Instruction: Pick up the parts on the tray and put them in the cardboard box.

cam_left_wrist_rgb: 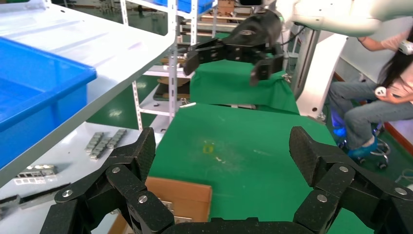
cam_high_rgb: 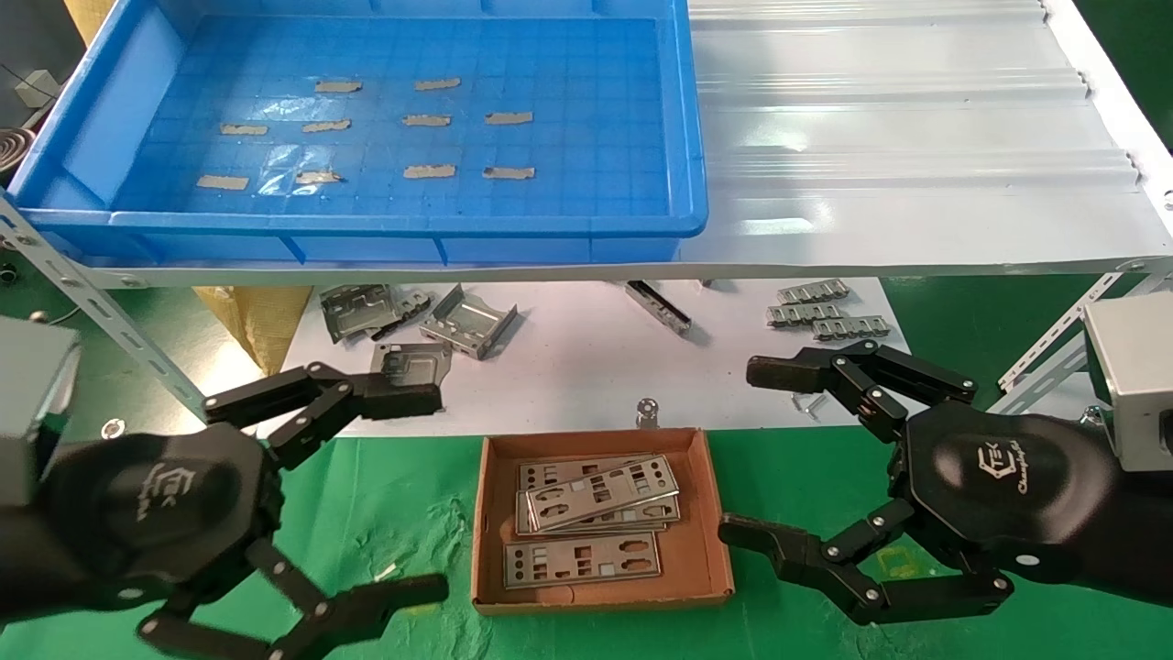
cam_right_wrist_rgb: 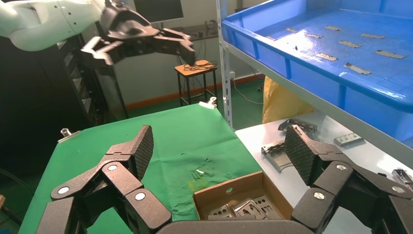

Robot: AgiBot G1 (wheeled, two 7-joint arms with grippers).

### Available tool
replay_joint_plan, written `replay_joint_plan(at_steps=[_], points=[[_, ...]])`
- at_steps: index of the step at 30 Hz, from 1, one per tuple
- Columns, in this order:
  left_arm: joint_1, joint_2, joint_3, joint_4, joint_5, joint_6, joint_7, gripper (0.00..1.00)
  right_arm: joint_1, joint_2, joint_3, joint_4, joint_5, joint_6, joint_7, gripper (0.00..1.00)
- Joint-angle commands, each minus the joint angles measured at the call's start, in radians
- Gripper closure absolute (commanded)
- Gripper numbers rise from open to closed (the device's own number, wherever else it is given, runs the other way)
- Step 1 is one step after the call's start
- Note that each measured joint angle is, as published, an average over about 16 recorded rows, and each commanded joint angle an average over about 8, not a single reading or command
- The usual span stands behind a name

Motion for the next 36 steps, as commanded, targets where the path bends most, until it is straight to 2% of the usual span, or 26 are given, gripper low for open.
replay_joint_plan(at_steps=[1, 8, 36], points=[[0.011, -0.019, -0.012, -0.032, -0.007, 0.001, -0.014, 0.00, 0.000, 0.000, 0.000, 0.000, 0.000, 0.000, 0.000, 0.00], [0.027, -0.044, -0.029, -0.073, -0.018, 0.003, -0.026, 0.00, 0.000, 0.000, 0.000, 0.000, 0.000, 0.000, 0.000, 0.00], [0.016, -0.027, -0.017, -0.044, -0.010, 0.002, -0.019, 0.00, 0.000, 0.000, 0.000, 0.000, 0.000, 0.000, 0.000, 0.00]])
